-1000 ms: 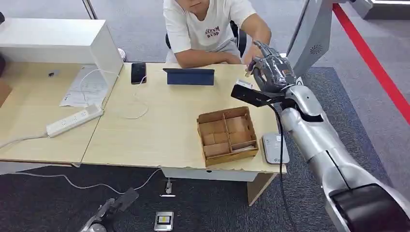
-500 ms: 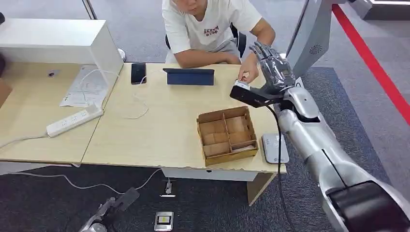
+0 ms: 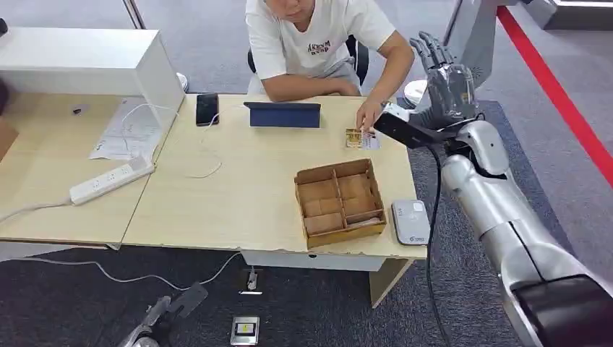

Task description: Pass the card to the sensor for recognition and then transmit it.

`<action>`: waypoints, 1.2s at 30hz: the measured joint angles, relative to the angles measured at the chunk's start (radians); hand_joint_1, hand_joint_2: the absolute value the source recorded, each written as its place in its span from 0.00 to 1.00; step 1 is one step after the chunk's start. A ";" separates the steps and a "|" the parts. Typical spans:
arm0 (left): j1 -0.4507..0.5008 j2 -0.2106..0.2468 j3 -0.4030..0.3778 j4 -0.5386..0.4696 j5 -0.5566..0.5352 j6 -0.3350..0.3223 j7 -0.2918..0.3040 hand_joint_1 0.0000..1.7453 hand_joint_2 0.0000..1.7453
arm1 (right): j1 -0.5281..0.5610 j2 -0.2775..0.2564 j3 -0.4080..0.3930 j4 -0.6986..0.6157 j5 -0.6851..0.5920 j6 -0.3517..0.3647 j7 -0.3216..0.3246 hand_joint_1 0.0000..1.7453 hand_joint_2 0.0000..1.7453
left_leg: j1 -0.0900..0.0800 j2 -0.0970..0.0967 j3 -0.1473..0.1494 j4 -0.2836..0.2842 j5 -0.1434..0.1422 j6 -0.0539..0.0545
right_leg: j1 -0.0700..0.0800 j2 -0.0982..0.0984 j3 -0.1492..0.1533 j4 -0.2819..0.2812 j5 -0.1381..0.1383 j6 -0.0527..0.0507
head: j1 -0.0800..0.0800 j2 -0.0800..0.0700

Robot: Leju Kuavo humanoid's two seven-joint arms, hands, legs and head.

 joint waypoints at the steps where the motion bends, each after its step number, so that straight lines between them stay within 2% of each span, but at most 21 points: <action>1: 0.002 0.000 0.000 0.000 0.000 0.004 -0.004 0.00 0.00 | 0.013 -0.015 -0.009 -0.027 0.000 -0.011 0.000 0.00 1.00 | 0.000 0.000 0.000 0.000 0.000 0.000 | 0.000 0.000 0.000 0.000 0.000 0.000 | 0.000 0.000; 7: 0.016 -0.002 0.004 0.000 0.017 0.031 -0.034 0.00 0.00 | 0.104 -0.113 -0.072 -0.172 -0.028 -0.119 -0.010 0.00 1.00 | 0.000 0.000 0.000 0.000 0.000 0.000 | 0.000 0.000 0.000 -0.001 0.000 0.000 | 0.000 0.000; 12: 0.055 -0.003 0.013 0.000 0.060 0.063 -0.074 0.00 0.00 | 0.170 -0.213 -0.190 -0.248 -0.171 -0.239 -0.041 0.00 1.00 | -0.001 0.000 0.000 0.000 -0.002 0.001 | 0.000 0.000 0.000 -0.001 0.000 0.000 | 0.000 0.000; 18: 0.098 -0.005 0.036 0.000 0.115 0.077 -0.099 0.00 0.00 | 0.246 -0.309 -0.388 -0.253 -0.380 -0.250 -0.140 0.00 1.00 | -0.001 -0.001 0.000 0.000 -0.002 0.002 | -0.001 0.000 0.000 -0.002 0.000 0.001 | 0.000 0.000; 24: 0.124 -0.008 0.057 0.000 0.151 0.077 -0.099 0.00 0.00 | 0.345 -0.372 -0.583 -0.181 -0.605 -0.250 -0.171 0.00 1.00 | -0.001 0.000 -0.001 0.000 -0.003 0.002 | 0.000 0.000 0.000 -0.002 -0.001 0.001 | 0.000 0.000; 29: 0.127 -0.008 0.064 0.002 0.169 0.074 -0.081 0.00 0.00 | 0.437 -0.376 -0.699 -0.070 -0.746 -0.234 -0.125 0.00 1.00 | 0.000 -0.001 -0.001 0.000 -0.003 0.001 | 0.000 0.000 0.000 -0.002 -0.001 0.001 | 0.000 0.000; 32: 0.128 -0.008 0.068 0.002 0.174 0.071 -0.069 0.00 0.00 | 0.500 -0.364 -0.756 -0.004 -0.818 -0.210 -0.066 0.00 1.00 | 0.000 -0.001 -0.001 0.000 -0.003 0.001 | 0.000 0.000 0.000 -0.001 -0.001 0.001 | 0.000 0.000; 36: 0.129 -0.008 0.076 0.002 0.184 0.071 -0.063 0.00 0.00 | 0.577 -0.343 -0.793 0.074 -0.841 -0.180 0.011 0.00 1.00 | 0.000 -0.001 -0.001 -0.001 -0.003 0.001 | 0.000 0.000 0.000 -0.001 -0.002 0.000 | 0.000 0.000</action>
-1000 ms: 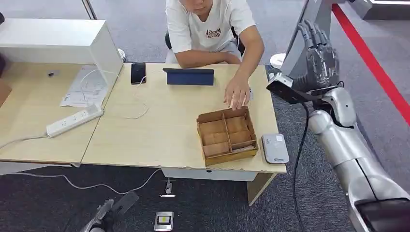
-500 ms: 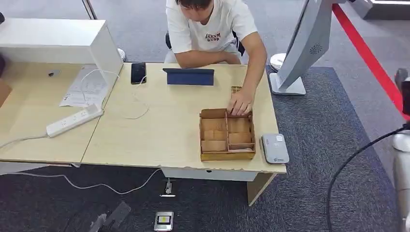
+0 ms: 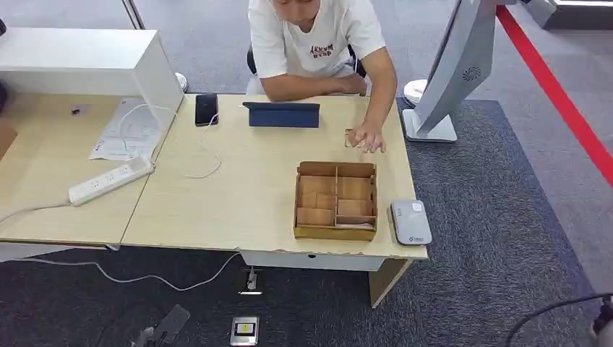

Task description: Pass the card to the sensor for recognition and then transmit it.

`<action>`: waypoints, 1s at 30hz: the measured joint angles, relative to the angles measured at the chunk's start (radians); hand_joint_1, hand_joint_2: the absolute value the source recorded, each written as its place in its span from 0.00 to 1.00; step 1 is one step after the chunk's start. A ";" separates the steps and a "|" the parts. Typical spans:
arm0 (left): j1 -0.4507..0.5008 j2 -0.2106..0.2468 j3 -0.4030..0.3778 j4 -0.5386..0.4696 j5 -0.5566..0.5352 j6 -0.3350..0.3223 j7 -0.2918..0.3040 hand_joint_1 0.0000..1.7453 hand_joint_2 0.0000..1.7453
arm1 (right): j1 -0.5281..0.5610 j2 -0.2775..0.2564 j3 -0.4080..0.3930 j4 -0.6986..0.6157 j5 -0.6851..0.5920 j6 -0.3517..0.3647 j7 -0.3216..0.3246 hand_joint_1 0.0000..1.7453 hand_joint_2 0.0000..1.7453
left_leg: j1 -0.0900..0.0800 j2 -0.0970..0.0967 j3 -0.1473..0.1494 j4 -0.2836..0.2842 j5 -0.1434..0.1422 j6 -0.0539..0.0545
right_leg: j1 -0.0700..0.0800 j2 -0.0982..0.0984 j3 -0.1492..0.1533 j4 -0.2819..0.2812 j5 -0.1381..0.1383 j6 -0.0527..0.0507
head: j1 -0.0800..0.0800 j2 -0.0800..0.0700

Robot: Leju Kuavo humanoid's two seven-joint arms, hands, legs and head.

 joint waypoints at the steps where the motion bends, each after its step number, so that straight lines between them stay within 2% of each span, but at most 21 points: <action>1: 0.001 0.000 0.002 0.000 0.003 0.000 0.001 0.00 0.00 | 0.017 0.007 -0.007 0.017 -0.007 0.010 0.022 0.00 1.00 | 0.000 0.000 0.000 0.000 0.000 0.000 | 0.000 0.000 0.000 0.000 0.000 0.000 | 0.000 0.000; 3: 0.001 0.000 0.007 0.001 0.005 0.000 0.003 0.00 0.00 | 0.045 0.025 -0.027 0.059 -0.027 0.047 0.093 0.00 1.00 | 0.000 0.000 0.000 0.000 0.000 0.000 | 0.000 0.000 0.000 0.000 0.000 0.000 | 0.000 0.000; 8: 0.001 0.002 0.008 0.003 0.003 -0.006 0.015 0.00 0.00 | 0.102 0.064 -0.052 0.121 -0.045 0.124 0.211 0.00 1.00 | 0.000 0.000 0.000 0.000 0.000 0.000 | 0.000 0.000 0.000 0.000 -0.001 -0.001 | 0.000 0.000; 23: 0.001 0.006 0.007 0.006 -0.018 0.000 0.046 0.00 0.00 | 0.154 0.118 -0.055 0.213 0.037 0.240 0.337 0.00 1.00 | 0.000 0.001 0.001 0.000 0.000 0.000 | 0.000 0.000 0.000 0.000 -0.001 -0.001 | 0.000 0.000; 28: 0.000 0.010 0.006 0.006 -0.028 -0.001 0.058 0.00 0.00 | 0.175 0.128 -0.048 0.229 0.069 0.296 0.413 0.00 1.00 | 0.000 0.001 0.001 0.000 0.000 0.000 | 0.000 0.000 0.000 0.000 -0.001 -0.001 | 0.000 0.000; 30: 0.000 0.011 0.006 0.006 -0.029 -0.003 0.062 0.00 0.00 | 0.185 0.134 -0.038 0.236 0.088 0.343 0.464 0.00 1.00 | 0.000 0.001 0.001 0.000 0.000 0.000 | 0.000 0.000 0.000 0.000 -0.001 -0.001 | 0.000 0.000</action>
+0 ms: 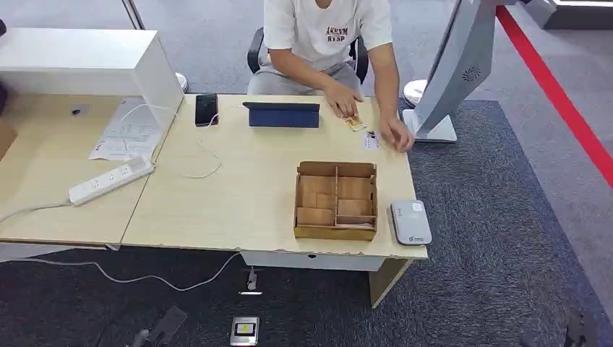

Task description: Pass the card to the sensor for recognition and then transmit it.

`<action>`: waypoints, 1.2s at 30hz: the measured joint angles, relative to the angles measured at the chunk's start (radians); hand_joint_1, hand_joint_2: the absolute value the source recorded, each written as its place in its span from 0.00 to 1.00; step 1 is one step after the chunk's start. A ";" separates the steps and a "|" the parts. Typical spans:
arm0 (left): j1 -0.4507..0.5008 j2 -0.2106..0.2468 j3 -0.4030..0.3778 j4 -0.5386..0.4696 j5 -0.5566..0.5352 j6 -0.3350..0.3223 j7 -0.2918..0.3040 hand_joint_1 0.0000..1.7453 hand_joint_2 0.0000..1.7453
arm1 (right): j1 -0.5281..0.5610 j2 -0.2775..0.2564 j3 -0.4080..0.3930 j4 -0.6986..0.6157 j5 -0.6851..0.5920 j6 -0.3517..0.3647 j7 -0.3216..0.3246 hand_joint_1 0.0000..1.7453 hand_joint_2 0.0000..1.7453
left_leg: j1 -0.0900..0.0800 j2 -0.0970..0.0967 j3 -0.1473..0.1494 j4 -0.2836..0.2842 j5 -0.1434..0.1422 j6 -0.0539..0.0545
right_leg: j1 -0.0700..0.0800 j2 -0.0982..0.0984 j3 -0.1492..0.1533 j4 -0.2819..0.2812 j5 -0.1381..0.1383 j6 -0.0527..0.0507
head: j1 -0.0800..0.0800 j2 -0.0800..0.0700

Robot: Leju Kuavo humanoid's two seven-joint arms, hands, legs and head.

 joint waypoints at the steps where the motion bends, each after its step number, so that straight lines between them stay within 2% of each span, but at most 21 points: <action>1: 0.000 0.000 0.000 0.000 0.000 -0.001 0.002 0.00 0.00 | 0.005 0.002 0.004 0.003 0.007 0.022 0.025 0.00 1.00 | 0.000 0.000 0.000 0.000 0.000 0.000 | 0.000 0.000 0.000 0.000 0.000 0.000 | 0.000 0.000; 5: 0.000 0.001 0.000 0.000 -0.003 -0.003 0.004 0.00 0.00 | 0.025 0.011 0.031 0.015 0.047 0.084 0.097 0.00 1.00 | 0.000 0.000 0.000 0.000 0.000 0.000 | 0.000 0.000 0.000 0.000 0.000 0.000 | 0.000 0.000; 11: -0.001 0.002 -0.001 0.000 -0.014 -0.003 0.016 0.00 0.00 | 0.065 0.024 0.076 0.029 0.088 0.120 0.137 0.00 1.00 | 0.000 0.000 0.000 0.000 0.000 0.000 | 0.000 0.000 0.000 0.000 0.000 0.000 | 0.000 0.000; 19: -0.004 0.002 -0.001 0.000 -0.018 -0.006 0.027 0.00 0.00 | 0.108 0.044 0.124 0.044 0.108 0.142 0.146 0.00 1.00 | 0.000 0.000 0.000 0.000 0.000 0.000 | 0.000 0.000 0.000 0.000 -0.001 0.000 | 0.000 0.000; 36: -0.009 0.008 -0.002 0.000 -0.020 -0.011 0.045 0.00 0.00 | 0.113 0.059 0.188 0.053 0.145 0.152 0.141 0.00 1.00 | 0.000 0.001 0.000 0.000 0.000 0.000 | 0.000 0.000 0.001 0.000 -0.001 0.000 | 0.000 0.000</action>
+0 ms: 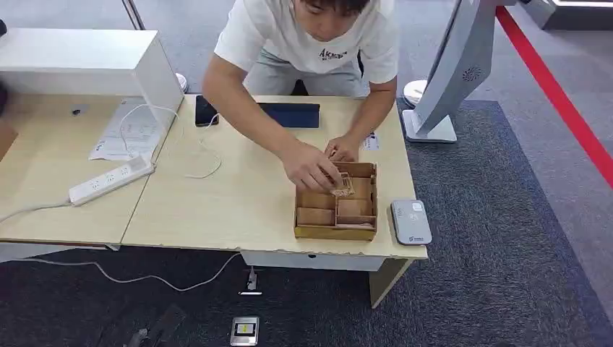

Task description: Pass the card to the sensor for recognition and then transmit it.

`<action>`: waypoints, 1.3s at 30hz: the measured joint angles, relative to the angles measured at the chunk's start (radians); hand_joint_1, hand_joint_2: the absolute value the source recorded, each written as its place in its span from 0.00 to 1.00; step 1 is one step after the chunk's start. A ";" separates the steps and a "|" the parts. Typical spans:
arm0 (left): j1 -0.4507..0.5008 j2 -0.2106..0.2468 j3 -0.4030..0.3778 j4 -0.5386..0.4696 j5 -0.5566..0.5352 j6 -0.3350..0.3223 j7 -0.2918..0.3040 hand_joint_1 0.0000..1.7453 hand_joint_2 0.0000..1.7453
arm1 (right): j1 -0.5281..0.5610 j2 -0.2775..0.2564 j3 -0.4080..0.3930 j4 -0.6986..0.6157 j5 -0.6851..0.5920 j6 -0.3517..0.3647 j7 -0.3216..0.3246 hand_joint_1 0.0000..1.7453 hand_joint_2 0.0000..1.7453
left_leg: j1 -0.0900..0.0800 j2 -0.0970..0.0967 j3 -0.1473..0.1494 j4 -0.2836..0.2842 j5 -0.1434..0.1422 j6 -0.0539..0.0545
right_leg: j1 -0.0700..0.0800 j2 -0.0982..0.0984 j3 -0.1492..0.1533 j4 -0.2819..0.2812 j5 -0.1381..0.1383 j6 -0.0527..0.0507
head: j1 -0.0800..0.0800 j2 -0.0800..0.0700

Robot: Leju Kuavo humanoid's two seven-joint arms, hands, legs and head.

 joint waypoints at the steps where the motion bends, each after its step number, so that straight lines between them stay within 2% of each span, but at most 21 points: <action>1: 0.000 0.000 0.000 0.000 0.001 0.002 0.000 0.00 0.00 | 0.000 0.000 0.005 0.000 0.003 0.001 0.000 0.00 1.00 | 0.000 0.000 0.000 0.000 0.000 0.000 | 0.000 0.000 0.000 0.000 0.000 0.000 | 0.000 0.000; 15: 0.001 0.000 0.000 0.000 -0.003 0.005 0.001 0.00 0.00 | 0.000 0.000 0.044 0.000 0.013 0.001 0.003 0.00 1.00 | 0.000 0.000 0.000 0.000 0.000 0.000 | 0.000 0.000 0.000 0.000 0.000 0.000 | 0.000 0.000; 39: 0.002 0.000 0.000 0.000 0.000 0.005 0.002 0.00 0.00 | -0.001 -0.001 0.063 0.000 0.018 0.002 -0.004 0.00 1.00 | 0.000 0.000 0.000 0.000 0.000 0.000 | 0.000 0.000 0.000 0.000 0.000 0.000 | 0.000 0.000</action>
